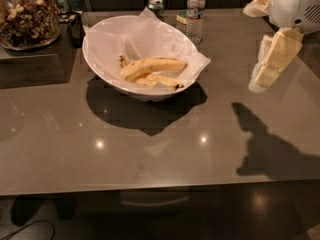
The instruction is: Pick banana from white bowl
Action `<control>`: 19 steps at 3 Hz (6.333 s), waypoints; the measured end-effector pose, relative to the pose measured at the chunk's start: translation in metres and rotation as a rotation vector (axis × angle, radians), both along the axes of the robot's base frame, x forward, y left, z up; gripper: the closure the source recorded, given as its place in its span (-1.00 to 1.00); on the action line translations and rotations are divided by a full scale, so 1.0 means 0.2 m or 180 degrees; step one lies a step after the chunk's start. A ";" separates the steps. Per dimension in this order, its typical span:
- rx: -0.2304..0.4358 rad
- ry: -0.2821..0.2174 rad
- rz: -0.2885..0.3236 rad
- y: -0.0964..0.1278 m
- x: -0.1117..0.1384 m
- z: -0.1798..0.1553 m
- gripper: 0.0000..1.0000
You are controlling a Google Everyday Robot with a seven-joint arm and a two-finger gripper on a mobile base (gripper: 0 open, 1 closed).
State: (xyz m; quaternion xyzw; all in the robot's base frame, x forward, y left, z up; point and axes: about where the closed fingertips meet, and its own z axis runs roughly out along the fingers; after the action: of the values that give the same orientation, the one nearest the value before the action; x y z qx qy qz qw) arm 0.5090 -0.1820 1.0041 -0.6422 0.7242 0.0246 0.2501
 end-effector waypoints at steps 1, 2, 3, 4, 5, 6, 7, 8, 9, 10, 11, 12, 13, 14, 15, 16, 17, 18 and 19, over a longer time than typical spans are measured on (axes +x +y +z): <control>0.0201 0.0021 0.0330 0.17 0.19 0.03 -1.00; 0.0239 -0.0059 0.0333 0.18 0.23 0.07 -1.00; 0.0384 -0.0072 0.0279 0.18 0.24 0.04 -1.00; 0.0576 -0.0011 0.0430 0.32 0.34 -0.02 -1.00; 0.0669 0.0105 0.0600 0.47 0.45 -0.09 -1.00; 0.0676 0.0107 0.0611 0.48 0.46 -0.09 -0.62; 0.0677 0.0107 0.0611 0.48 0.46 -0.10 -0.42; 0.0792 0.0180 0.0651 0.55 0.52 -0.17 -0.60; 0.0851 0.0281 0.0814 0.69 0.62 -0.25 -0.54; 0.0857 0.0360 0.0999 0.84 0.70 -0.33 -0.54; 0.0849 0.0393 0.1081 0.92 0.75 -0.39 -0.32; 0.0828 0.0480 0.1059 0.93 0.77 -0.47 -0.38; 0.0820 0.0540 0.1034 0.93 0.78 -0.52 -0.38; 0.0810 0.0573 0.1035 0.94 0.79 -0.56 -0.38; 0.0797 0.0620 0.1057 0.97 0.81 -0.60 0.00; 0.0798 0.0622 0.1056 0.97 0.81 -0.60 0.46; 0.0801 0.0635 0.1051 0.97 0.81 -0.61 0.92; 0.0881 0.0547 0.1041 0.92 0.79 -0.53 1.00; 0.0923 0.0380 0.1057 0.84 0.72 -0.35 1.00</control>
Offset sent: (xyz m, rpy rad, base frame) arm 0.0340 0.0294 0.0054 0.0565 0.0061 0.0921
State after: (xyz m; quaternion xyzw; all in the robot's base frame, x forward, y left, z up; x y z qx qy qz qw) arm 0.6539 -0.0140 0.9335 -0.7073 0.6109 0.2072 0.2891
